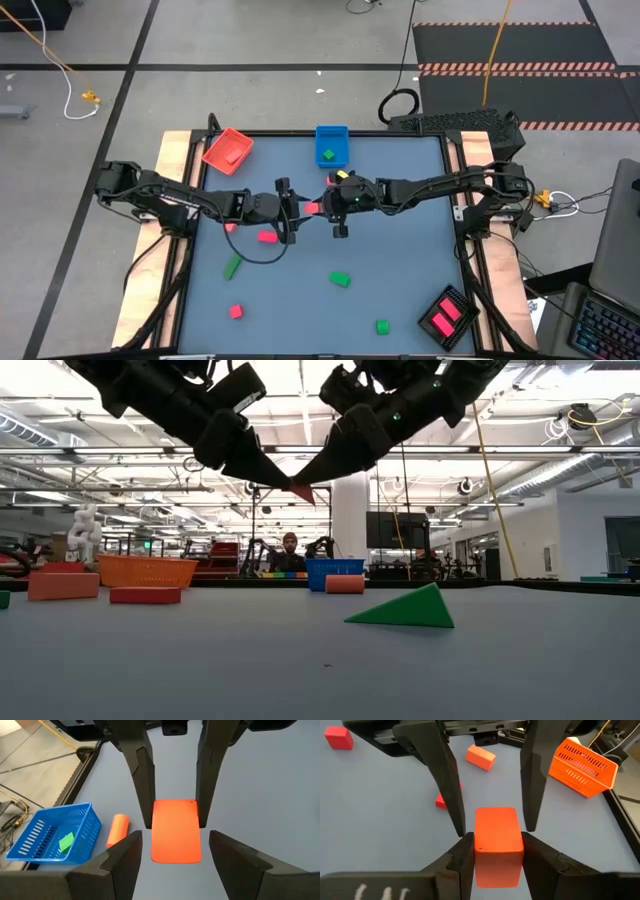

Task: Sort & place blocks by color
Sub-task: Put the orange block into the orange bin

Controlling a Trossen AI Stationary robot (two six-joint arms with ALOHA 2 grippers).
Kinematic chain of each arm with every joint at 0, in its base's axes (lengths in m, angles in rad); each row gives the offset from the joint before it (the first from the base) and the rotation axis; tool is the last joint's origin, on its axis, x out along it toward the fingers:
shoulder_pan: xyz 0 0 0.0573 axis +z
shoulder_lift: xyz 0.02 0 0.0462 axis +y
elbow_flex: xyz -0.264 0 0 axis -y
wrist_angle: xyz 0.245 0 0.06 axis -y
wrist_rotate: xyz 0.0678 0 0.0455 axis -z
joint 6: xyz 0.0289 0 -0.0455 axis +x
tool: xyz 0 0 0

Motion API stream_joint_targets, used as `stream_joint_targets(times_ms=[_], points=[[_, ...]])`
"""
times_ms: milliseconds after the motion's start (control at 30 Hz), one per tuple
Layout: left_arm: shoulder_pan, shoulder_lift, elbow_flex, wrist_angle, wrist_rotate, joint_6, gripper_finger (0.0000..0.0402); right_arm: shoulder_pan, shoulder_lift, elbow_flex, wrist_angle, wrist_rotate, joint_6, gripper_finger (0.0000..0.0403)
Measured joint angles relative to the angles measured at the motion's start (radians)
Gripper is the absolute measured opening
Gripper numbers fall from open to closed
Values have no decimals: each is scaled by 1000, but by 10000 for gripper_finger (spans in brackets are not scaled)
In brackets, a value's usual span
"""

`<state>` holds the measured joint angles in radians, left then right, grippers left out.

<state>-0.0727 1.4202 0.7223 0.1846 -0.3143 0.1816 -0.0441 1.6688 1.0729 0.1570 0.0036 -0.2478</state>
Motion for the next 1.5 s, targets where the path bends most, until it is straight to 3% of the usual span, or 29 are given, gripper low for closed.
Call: stream_joint_targets(times_ms=[200,367,433,700,767,933,1067,1500], points=[[1,0,0,-12,2,-20,217,0,0,0,-1,0,-1,122],[3,0,0,-21,6,-18,130,0,0,0,-3,-4,-3,122],[4,0,0,-17,6,-17,126,0,0,0,-4,-4,6,122],[31,0,0,-9,50,-30,126,0,0,0,-6,7,52,213],[38,0,0,-38,44,-37,126,0,0,0,-14,68,52,227],[69,0,0,-202,-58,-93,126,-1,0,0,-64,237,51,246],[111,0,0,-308,-89,-159,126,0,0,0,-100,310,52,248],[282,-21,0,-401,-378,-326,126,2,0,0,-34,267,269,248]])
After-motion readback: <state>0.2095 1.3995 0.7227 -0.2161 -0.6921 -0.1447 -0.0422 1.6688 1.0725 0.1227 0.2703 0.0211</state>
